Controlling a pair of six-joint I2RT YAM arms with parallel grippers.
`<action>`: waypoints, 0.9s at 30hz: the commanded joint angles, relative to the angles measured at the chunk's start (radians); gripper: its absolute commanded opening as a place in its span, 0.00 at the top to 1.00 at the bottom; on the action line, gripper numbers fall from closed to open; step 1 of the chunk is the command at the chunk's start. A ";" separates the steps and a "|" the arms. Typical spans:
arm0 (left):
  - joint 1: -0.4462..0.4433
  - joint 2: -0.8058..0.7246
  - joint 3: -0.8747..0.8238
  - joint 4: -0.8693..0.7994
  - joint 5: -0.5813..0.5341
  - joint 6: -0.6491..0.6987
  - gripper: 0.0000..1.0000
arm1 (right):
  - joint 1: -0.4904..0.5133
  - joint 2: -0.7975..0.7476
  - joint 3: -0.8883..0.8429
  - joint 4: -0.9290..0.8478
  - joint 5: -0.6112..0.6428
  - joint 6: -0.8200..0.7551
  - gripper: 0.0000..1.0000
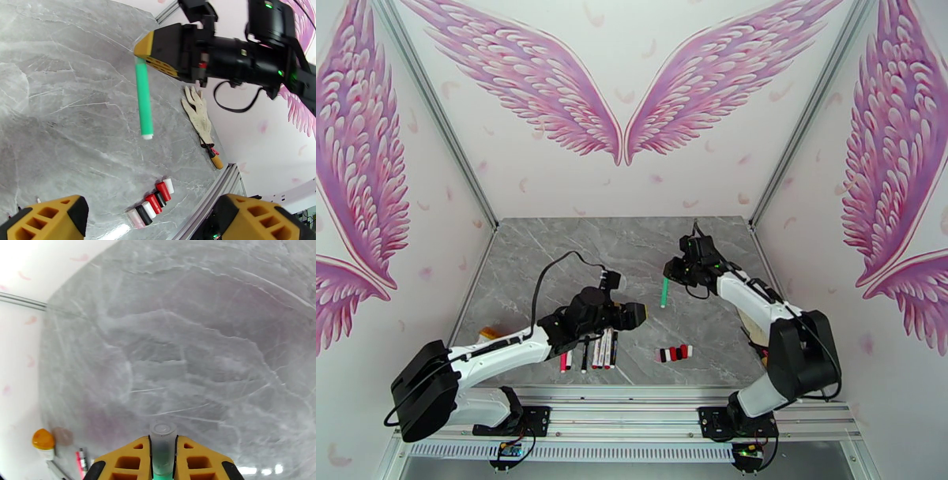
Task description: Open the pen caps
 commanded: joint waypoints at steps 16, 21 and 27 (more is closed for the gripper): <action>0.013 0.168 0.138 0.225 0.254 -0.040 0.37 | 0.112 -0.383 -0.206 0.221 -0.125 0.250 0.83; 0.013 0.161 0.139 0.205 0.222 -0.029 0.49 | 0.133 -0.411 -0.222 0.228 -0.130 0.259 0.82; 0.013 0.162 0.142 0.194 0.213 -0.023 0.64 | 0.151 -0.436 -0.238 0.222 -0.113 0.248 0.82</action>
